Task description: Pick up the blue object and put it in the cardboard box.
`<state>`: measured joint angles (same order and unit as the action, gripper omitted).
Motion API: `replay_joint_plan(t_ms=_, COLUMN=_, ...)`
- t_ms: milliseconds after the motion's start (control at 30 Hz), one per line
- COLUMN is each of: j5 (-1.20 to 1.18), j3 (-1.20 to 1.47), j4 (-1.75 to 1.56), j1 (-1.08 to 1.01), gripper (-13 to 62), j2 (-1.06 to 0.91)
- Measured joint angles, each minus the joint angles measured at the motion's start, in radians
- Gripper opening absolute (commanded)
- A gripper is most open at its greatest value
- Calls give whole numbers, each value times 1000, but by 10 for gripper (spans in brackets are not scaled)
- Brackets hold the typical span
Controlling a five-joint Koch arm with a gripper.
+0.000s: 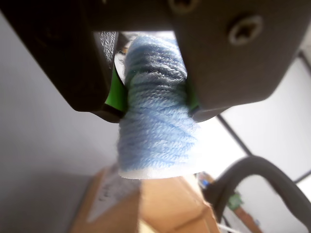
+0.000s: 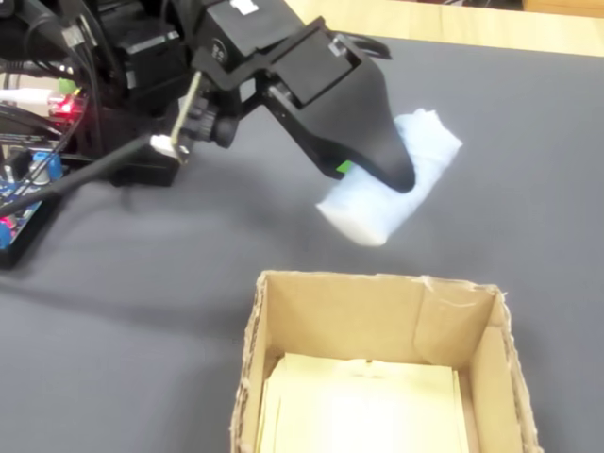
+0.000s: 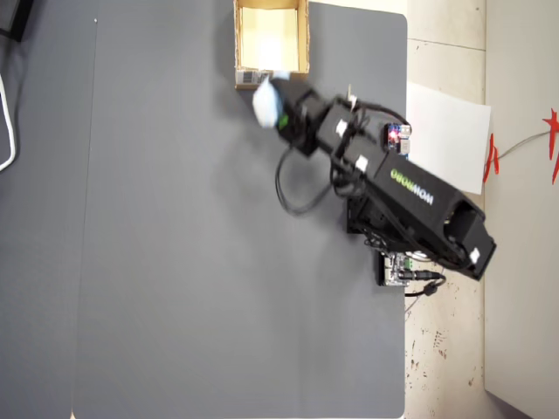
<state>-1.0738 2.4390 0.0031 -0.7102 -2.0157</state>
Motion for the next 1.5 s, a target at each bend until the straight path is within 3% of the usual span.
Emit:
replay_joint_plan(t_ms=433, j5=-54, j3=-244, j4=58, j1=-175, gripper=55, j2=304)
replay_joint_plan(t_ms=467, j5=-78, j3=-262, j4=58, j1=-189, gripper=95, j2=339)
replay_joint_plan(t_ms=500, j5=-80, j3=-262, j4=58, j1=-189, gripper=197, j2=341)
replay_joint_plan(t_ms=600, j5=-163, j3=-268, j4=58, j1=-195, gripper=284, j2=348)
replay_joint_plan(t_ms=867, j5=-276, j3=-268, j4=58, j1=-196, gripper=316, j2=341)
replay_joint_plan(t_ms=1167, j5=-449, j3=-123, j4=-8, j1=-77, gripper=317, j2=109)
replay_joint_plan(t_ms=1500, j5=-586, j3=195, j4=-187, j1=250, gripper=317, j2=-202)
